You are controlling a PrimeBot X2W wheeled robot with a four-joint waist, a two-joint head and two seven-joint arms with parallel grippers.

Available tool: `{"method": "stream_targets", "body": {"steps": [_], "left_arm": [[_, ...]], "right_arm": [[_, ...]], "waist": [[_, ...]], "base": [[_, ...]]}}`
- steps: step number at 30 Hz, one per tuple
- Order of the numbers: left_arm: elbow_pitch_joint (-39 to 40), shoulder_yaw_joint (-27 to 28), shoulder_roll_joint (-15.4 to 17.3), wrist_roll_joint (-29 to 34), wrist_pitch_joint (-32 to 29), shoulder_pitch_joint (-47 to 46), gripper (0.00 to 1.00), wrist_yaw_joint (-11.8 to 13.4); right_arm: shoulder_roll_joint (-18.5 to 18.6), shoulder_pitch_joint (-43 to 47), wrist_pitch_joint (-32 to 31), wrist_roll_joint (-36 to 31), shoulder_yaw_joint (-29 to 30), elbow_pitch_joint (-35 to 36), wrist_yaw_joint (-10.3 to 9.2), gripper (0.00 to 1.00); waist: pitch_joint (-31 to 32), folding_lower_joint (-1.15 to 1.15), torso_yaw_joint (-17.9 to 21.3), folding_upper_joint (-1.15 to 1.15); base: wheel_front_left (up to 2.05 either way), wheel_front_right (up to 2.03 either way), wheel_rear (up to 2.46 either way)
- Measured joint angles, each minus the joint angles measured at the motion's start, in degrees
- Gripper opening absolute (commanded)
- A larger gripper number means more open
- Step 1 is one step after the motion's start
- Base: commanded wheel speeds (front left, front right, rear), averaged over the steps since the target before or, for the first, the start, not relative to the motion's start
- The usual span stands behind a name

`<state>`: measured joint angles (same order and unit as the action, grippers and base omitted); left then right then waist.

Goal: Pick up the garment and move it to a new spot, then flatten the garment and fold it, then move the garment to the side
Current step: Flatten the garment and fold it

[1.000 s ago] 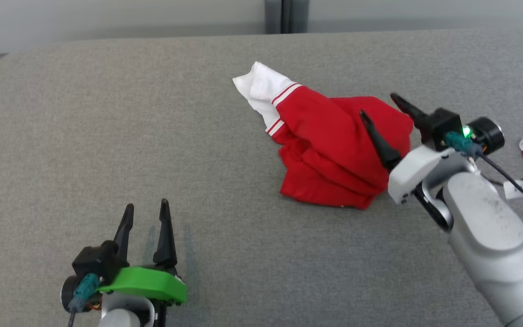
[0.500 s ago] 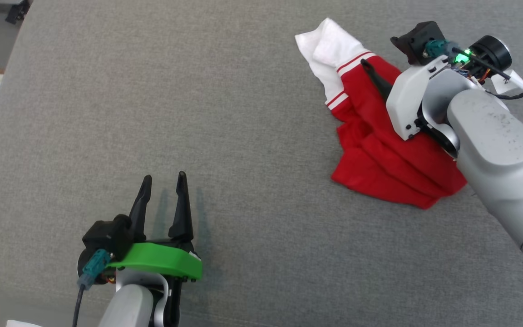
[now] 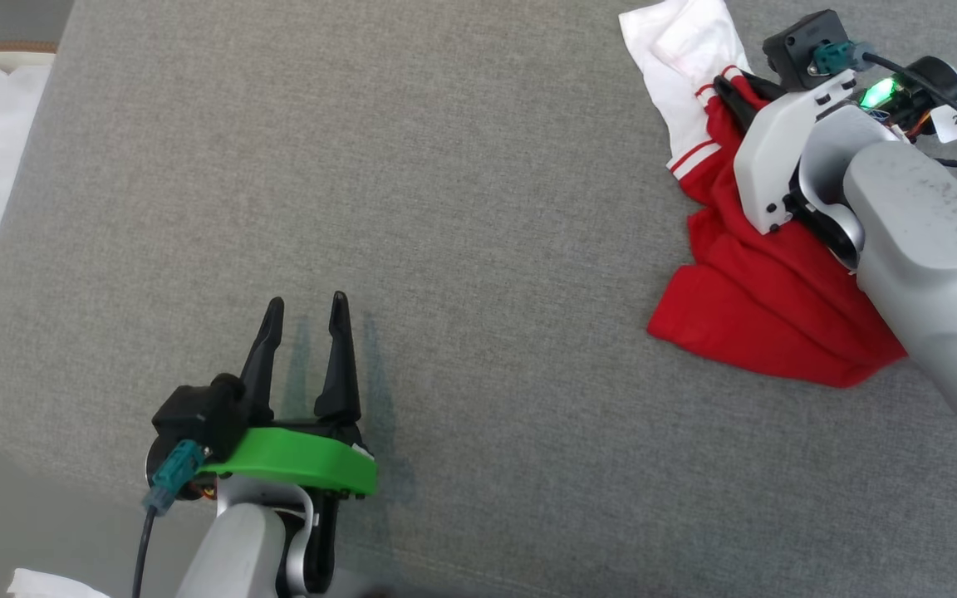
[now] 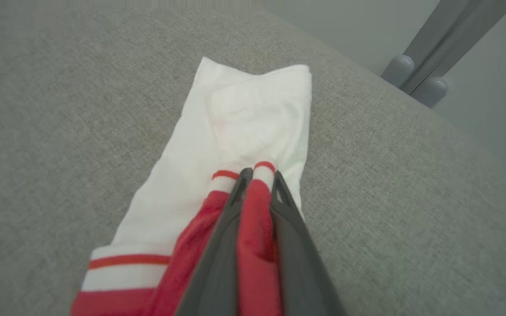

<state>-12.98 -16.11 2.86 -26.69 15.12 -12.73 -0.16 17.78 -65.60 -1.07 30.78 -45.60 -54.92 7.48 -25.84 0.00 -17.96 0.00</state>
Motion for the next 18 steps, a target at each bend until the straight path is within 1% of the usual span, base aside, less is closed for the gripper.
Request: {"method": "stream_targets", "body": {"steps": [2, 5, 7, 12, 15, 18], "left_arm": [[-0.1, -0.1, 0.0, 0.0, 0.0, 0.0, 1.0, 0.0], [-0.5, -0.3, 0.0, 0.1, 0.0, 0.1, 1.0, -0.3], [-0.5, -0.4, 0.0, 0.2, 0.0, 0.3, 1.0, -0.4], [-1.5, -0.5, 0.0, 0.8, 0.0, 1.9, 1.0, -0.8], [-1.9, -0.2, 0.0, 1.4, 0.0, 3.1, 1.0, -0.8], [-2.3, 0.5, 0.0, 2.0, 0.0, 4.3, 1.0, -0.8]], "right_arm": [[-0.3, -0.8, 2.8, 0.2, -0.5, -0.1, 0.03, 0.0], [-1.9, -3.0, 7.0, 0.8, -1.0, 0.4, 0.03, 0.0], [-3.8, -4.6, 9.6, 1.7, -1.0, 1.1, 0.03, 0.0], [-10.9, -10.4, 14.6, 4.4, 0.8, 3.0, 0.03, 0.0], [-13.3, -13.9, 15.8, 5.7, 4.3, 4.9, 0.03, 0.0], [-14.2, -17.5, 16.0, 5.1, 11.3, 9.9, 0.03, 0.0]], "waist": [[0.4, 0.0, 0.0, 0.0], [1.4, 0.0, 0.4, 0.0], [2.5, 0.0, 0.6, 0.0], [5.7, 0.0, 0.8, 0.0], [7.8, 0.0, 0.7, 0.0], [9.7, 0.0, 0.6, 0.0]], "base": [[0.0, 0.0, 0.0], [0.0, 0.0, 0.0], [0.0, 0.0, 0.0], [0.0, 0.0, 0.0], [0.0, 0.0, 0.0], [0.0, 0.0, 0.0]]}}
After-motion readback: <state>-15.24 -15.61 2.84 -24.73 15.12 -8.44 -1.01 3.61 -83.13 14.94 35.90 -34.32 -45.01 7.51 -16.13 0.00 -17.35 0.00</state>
